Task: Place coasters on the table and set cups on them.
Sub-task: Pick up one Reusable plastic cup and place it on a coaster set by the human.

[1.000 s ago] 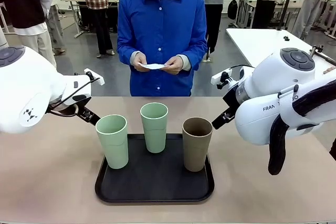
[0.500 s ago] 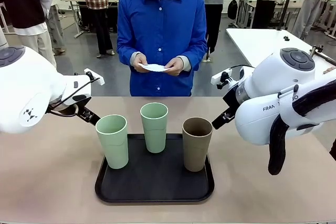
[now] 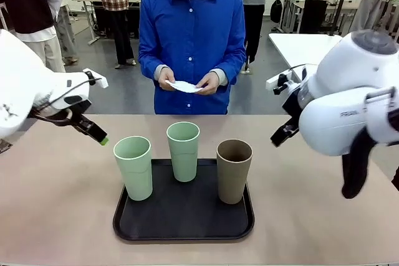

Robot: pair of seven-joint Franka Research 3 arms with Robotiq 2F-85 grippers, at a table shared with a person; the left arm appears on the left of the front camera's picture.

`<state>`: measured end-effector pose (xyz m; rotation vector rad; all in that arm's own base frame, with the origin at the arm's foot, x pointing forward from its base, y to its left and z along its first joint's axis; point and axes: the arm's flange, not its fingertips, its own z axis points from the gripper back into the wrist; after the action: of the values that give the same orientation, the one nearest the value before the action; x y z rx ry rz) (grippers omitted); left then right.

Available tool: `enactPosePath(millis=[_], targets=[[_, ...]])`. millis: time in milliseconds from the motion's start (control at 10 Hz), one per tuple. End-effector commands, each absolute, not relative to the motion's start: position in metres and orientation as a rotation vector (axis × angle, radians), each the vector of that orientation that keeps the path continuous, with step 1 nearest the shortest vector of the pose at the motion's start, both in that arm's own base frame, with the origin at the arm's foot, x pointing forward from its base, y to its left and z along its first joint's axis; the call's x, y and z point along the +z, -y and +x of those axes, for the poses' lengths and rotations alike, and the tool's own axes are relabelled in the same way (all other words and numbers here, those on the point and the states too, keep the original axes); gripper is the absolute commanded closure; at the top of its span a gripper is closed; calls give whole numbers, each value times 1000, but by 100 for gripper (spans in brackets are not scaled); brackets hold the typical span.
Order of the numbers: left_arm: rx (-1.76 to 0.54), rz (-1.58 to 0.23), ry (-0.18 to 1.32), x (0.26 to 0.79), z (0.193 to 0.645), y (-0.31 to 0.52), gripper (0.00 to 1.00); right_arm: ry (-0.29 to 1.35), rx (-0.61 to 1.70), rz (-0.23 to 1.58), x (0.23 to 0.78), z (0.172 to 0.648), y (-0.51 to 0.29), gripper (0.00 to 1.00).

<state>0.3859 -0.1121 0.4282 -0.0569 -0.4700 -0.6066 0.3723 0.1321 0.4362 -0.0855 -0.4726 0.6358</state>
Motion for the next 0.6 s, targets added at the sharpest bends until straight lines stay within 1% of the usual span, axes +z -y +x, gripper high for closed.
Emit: enactPosePath(millis=[0,100,200,300,400,500], targets=[[-626,-128,368,457,345,98,0,405,635,-105,477,306,-134,0],[-657,-145,318,471,324,99,0,396,635,-100,492,277,-132,0],[-672,-155,295,483,304,100,0,367,644,-106,494,252,-132,0],[-681,-156,257,493,281,102,0,340,667,-111,489,225,-133,0],[-675,-148,255,494,268,103,0,319,674,-104,479,214,-129,0],[-669,-64,363,489,261,105,0,322,695,-166,467,219,-122,0]])
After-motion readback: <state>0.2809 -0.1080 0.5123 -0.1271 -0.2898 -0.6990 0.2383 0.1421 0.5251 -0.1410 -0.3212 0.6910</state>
